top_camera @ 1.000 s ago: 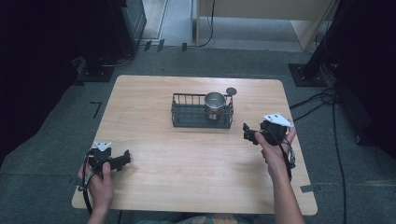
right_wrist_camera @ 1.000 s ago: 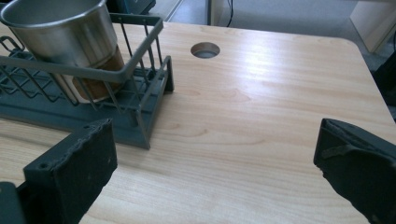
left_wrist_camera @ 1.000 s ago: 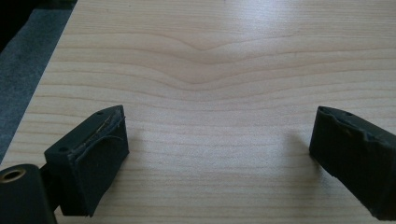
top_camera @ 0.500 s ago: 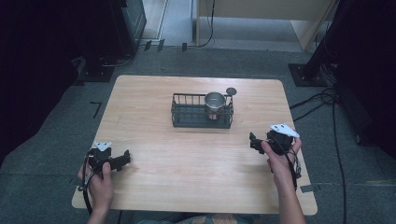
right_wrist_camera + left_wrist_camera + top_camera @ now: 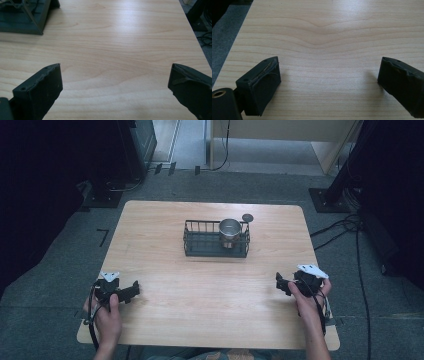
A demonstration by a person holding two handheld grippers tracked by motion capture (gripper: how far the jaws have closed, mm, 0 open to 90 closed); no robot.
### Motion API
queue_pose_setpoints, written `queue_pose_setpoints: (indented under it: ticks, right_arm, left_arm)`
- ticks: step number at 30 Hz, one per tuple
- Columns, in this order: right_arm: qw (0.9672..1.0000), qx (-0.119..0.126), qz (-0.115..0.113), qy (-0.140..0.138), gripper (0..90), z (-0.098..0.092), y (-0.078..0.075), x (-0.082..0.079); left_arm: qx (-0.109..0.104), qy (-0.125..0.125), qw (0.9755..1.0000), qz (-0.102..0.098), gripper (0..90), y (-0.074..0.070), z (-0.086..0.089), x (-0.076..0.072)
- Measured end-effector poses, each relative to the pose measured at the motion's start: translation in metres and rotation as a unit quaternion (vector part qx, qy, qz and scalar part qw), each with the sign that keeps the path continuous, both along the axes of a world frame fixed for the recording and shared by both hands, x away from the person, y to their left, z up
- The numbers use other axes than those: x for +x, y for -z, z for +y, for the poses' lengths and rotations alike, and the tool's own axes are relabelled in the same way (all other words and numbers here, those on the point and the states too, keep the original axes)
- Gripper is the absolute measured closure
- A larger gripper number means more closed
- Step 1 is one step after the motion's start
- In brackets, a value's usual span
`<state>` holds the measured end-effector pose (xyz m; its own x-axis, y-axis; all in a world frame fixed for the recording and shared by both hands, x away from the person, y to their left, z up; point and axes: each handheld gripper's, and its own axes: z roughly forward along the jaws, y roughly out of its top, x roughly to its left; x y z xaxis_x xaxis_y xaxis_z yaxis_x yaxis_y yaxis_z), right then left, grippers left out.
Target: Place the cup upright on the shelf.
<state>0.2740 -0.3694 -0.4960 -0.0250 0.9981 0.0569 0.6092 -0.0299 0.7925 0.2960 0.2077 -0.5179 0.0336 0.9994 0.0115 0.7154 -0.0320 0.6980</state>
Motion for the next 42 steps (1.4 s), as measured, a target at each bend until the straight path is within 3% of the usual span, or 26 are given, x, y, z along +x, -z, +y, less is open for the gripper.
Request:
queue_pose_setpoints:
  ticks: [17, 36, 42]
  right_arm:
    - [0.9994, -0.012, 0.031, 0.013, 0.0, -0.017, 0.021, -0.028]
    - [0.9981, -0.008, 0.05, 0.034, 0.0, -0.034, 0.031, -0.055]
    - [0.9974, -0.021, 0.059, 0.036, 0.0, -0.037, 0.032, -0.06]
  left_arm:
    - [0.0, 0.0, 1.0, 0.0, 4.8, 0.0, 0.0, 0.0]
    - [0.001, 0.0, 1.0, 0.0, 4.8, 0.0, 0.0, 0.0]
    - [0.0, 0.0, 1.0, 0.0, 4.9, 0.0, 0.0, 0.0]
